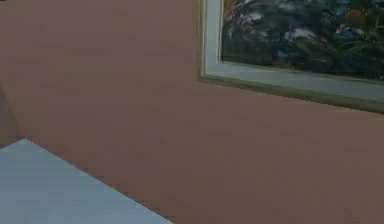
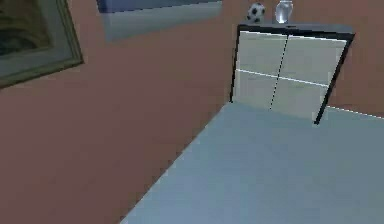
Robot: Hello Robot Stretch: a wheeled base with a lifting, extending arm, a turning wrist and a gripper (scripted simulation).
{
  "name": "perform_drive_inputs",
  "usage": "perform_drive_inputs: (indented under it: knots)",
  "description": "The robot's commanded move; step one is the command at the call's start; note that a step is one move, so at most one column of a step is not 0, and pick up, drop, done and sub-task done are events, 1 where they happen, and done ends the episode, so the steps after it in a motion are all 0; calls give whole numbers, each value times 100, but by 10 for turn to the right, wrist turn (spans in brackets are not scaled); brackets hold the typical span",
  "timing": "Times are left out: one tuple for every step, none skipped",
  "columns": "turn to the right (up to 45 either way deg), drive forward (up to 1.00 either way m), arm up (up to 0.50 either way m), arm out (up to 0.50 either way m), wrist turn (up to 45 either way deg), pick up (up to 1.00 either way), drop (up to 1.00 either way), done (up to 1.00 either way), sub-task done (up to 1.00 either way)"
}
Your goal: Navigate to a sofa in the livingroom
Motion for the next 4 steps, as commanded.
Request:
perform_drive_inputs:
  knots:
    - [-450, 0, 0, 0, 0, 0, 0, 0, 0]
    - [-210, 0, 0, 0, 0, 0, 0, 0, 0]
    - [0, 100, 0, 0, 0, 0, 0, 0, 0]
    - [-30, 0, 0, 0, 0, 0, 0, 0, 0]
